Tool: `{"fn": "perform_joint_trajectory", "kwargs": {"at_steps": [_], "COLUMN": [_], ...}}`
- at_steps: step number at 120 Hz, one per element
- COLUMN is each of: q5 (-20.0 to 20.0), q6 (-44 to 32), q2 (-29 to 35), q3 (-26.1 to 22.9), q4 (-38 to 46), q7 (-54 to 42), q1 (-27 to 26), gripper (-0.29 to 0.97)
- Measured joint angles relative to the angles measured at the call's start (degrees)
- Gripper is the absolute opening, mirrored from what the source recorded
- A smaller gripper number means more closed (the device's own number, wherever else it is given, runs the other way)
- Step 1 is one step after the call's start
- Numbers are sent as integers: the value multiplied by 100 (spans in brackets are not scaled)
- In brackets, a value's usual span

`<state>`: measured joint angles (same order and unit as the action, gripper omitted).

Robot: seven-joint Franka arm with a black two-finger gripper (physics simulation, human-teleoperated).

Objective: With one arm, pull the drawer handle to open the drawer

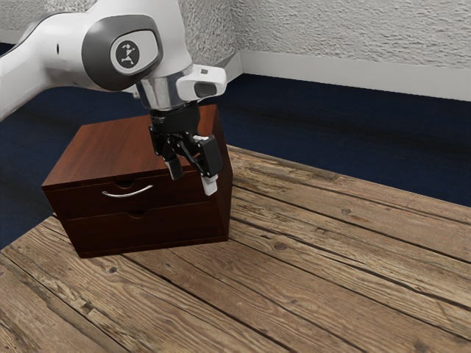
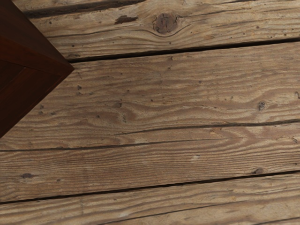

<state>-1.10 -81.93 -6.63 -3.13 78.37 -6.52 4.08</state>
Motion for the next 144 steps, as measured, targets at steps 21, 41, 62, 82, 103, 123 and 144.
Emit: {"fn": "perform_joint_trajectory", "kwargs": {"at_steps": [21,41,62,82,103,123,144], "q5": [14,5,-14,23,307,520,624], "q6": [2,532,1103,1012,198,-313,-502], "q2": [-12,6,18,-4,959,1372,1387], "q3": [-11,-1,-63,-57,-17,144,318], "q4": [-3,-1197,-1455,-861,1269,1885,2086], "q7": [3,65,215,330,360,-137,-1186], "q1": [-12,-7,-70,-102,-428,-63,129], "gripper": [68,68,68,68,68,68,68]}}
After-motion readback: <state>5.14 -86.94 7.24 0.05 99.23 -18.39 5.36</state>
